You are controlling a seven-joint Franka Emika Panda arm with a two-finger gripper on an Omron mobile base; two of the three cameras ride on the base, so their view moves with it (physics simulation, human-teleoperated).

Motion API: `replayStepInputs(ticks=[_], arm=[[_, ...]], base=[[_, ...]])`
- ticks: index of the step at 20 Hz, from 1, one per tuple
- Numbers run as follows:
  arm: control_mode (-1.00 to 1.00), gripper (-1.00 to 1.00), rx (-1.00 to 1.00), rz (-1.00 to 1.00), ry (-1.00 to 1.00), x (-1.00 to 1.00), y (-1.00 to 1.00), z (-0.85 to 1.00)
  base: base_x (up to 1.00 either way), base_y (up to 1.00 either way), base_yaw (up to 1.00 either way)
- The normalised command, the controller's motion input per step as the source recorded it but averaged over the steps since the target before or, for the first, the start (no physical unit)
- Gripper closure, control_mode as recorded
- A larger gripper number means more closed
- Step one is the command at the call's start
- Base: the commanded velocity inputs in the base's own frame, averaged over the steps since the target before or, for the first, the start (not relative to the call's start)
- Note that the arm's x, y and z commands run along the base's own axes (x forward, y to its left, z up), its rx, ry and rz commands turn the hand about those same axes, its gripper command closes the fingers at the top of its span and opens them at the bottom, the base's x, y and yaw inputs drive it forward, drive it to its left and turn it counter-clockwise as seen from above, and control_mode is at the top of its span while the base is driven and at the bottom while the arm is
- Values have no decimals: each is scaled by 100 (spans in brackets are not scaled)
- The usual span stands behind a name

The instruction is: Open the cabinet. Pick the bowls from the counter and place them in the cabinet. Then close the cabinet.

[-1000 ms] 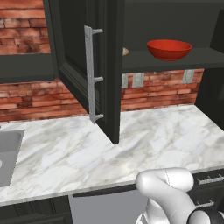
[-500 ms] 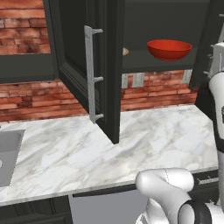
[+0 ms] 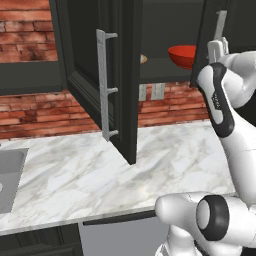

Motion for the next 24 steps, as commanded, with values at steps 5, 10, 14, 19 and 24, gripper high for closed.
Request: replayStepInputs(ticks=[5, 10, 14, 19, 24], arm=[[-100, -100, 1, 4, 14, 97, -13, -21], [-100, -100, 1, 9, 0, 93, -29, -37], [-100, -100, 1, 9, 0, 81, -26, -47], [-100, -100, 1, 4, 0, 5, -26, 0], [-100, -100, 0, 0, 24, -49, -11, 45]], base=[[0, 0, 0], [0, 0, 0], [0, 0, 0], [0, 0, 0], [0, 0, 0]])
